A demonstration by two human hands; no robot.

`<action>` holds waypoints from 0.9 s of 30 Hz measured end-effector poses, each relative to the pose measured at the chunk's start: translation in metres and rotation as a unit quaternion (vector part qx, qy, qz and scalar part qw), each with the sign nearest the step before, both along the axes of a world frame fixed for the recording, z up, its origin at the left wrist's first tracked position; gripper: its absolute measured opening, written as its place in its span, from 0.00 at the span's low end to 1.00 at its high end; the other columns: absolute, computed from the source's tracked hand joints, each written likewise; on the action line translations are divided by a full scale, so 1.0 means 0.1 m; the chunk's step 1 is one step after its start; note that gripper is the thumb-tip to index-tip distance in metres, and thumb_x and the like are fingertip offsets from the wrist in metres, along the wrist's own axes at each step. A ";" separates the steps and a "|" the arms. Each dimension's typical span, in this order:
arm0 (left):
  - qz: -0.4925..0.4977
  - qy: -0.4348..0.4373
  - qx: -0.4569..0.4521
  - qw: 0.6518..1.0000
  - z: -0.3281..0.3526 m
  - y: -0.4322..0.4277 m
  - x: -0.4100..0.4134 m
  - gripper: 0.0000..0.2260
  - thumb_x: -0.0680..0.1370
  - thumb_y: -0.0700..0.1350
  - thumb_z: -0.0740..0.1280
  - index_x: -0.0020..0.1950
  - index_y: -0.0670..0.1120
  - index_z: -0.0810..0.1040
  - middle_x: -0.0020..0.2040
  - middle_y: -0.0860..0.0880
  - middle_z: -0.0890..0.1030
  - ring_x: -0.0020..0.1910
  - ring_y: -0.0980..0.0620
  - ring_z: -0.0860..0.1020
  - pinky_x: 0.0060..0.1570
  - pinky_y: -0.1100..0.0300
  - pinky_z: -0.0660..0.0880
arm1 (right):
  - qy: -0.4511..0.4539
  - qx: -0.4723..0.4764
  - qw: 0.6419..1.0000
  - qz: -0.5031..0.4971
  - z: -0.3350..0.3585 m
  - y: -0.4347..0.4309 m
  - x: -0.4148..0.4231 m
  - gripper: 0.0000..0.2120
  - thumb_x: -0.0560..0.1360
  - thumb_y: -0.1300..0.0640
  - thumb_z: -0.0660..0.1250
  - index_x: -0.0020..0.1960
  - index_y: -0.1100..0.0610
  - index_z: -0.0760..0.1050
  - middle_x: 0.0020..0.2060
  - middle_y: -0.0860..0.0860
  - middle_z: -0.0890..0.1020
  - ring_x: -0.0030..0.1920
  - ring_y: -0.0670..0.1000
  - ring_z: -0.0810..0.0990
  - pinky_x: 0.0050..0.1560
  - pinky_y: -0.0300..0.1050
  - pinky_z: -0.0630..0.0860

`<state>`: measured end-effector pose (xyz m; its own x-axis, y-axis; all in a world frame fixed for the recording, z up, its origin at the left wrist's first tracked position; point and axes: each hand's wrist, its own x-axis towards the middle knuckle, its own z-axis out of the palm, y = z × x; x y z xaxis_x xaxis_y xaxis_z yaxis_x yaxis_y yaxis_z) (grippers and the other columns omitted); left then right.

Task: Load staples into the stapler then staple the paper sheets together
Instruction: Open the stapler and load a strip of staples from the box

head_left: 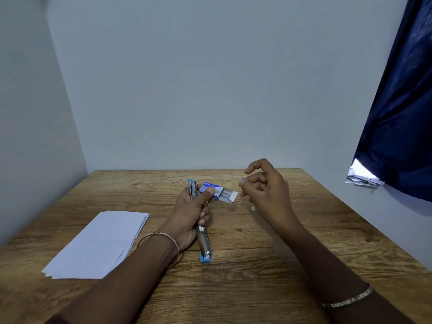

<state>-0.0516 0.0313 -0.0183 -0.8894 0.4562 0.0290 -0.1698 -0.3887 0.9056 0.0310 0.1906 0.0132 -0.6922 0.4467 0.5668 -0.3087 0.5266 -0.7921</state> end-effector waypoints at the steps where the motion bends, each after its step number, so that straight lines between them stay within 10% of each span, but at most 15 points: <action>1: 0.006 -0.002 0.001 1.000 0.00 0.00 -0.01 0.09 0.80 0.40 0.70 0.52 0.43 0.69 0.39 0.42 0.69 0.16 0.57 0.61 0.16 0.67 0.59 | -0.014 -0.002 1.000 0.000 0.01 0.03 0.01 0.08 0.76 0.66 0.70 0.46 0.54 0.78 0.36 0.56 0.84 0.34 0.51 0.86 0.33 0.44 0.78; 8: 0.029 -0.003 0.020 0.999 0.03 -0.03 -0.04 0.08 0.80 0.38 0.69 0.53 0.44 0.70 0.40 0.40 0.72 0.16 0.58 0.62 0.17 0.70 0.59 | -0.132 0.064 0.987 0.067 0.00 0.09 0.00 0.07 0.73 0.61 0.75 0.49 0.52 0.86 0.36 0.52 0.86 0.32 0.41 0.81 0.36 0.32 0.75; 20: -0.032 0.081 -0.021 0.996 0.03 -0.03 -0.01 0.14 0.80 0.40 0.69 0.64 0.43 0.73 0.41 0.40 0.77 0.17 0.57 0.61 0.17 0.68 0.61 | -0.075 0.102 0.989 0.075 -0.02 0.02 -0.03 0.16 0.65 0.58 0.84 0.51 0.52 0.87 0.39 0.42 0.84 0.38 0.42 0.81 0.38 0.29 0.72; 27: -0.075 0.104 -0.039 0.991 0.07 -0.05 0.07 0.16 0.80 0.39 0.69 0.67 0.46 0.72 0.31 0.51 0.80 0.18 0.58 0.61 0.18 0.67 0.60 | -0.072 0.163 0.978 0.111 0.03 0.09 0.00 0.30 0.64 0.55 0.84 0.64 0.48 0.80 0.58 0.45 0.81 0.49 0.43 0.79 0.43 0.29 0.72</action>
<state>-0.0444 0.0261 -0.0117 -0.7896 0.5916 0.1629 -0.0277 -0.2996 0.9537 0.0306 0.1992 0.0164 -0.8349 0.0880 0.5433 -0.3414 0.6915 -0.6366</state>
